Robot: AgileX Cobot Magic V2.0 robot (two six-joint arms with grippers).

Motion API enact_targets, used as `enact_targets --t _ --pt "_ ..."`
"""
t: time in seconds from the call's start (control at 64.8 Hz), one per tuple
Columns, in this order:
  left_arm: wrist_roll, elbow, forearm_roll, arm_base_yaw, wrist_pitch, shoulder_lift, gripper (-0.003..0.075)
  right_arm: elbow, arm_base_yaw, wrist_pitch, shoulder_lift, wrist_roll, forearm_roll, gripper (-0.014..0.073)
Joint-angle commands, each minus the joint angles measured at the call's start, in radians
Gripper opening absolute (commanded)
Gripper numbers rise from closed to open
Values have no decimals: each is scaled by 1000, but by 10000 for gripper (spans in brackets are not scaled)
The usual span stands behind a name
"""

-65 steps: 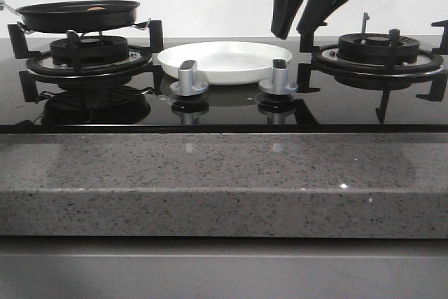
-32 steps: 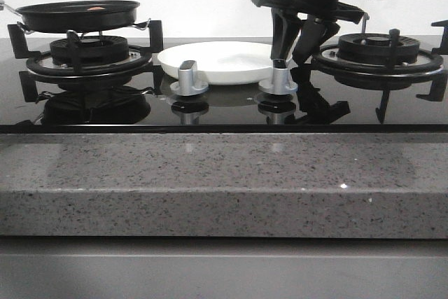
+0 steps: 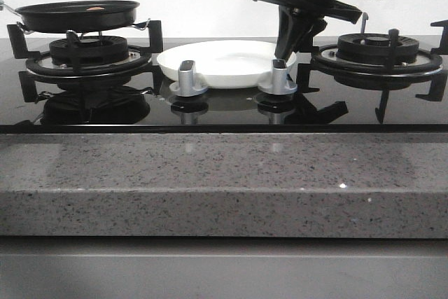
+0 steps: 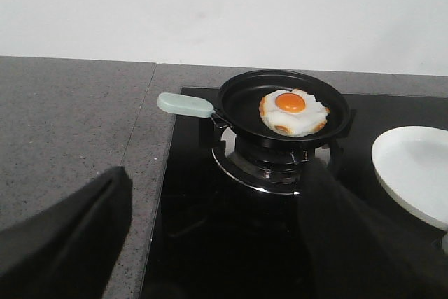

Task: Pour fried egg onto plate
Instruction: 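Lift the white plate with the right gripper and hold it above the knobs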

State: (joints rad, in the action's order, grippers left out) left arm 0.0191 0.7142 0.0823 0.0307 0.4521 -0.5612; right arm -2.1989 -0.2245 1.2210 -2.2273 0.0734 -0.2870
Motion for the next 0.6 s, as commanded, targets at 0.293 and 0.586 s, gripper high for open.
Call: enact_targets --t 0.293,0.586 --pt "-8 33 3 4 -85 -10 503 1 9 51 254 1 -61 -68" --pt "-8 33 3 4 -85 -10 503 377 -24 -136 508 38 -66 -68"
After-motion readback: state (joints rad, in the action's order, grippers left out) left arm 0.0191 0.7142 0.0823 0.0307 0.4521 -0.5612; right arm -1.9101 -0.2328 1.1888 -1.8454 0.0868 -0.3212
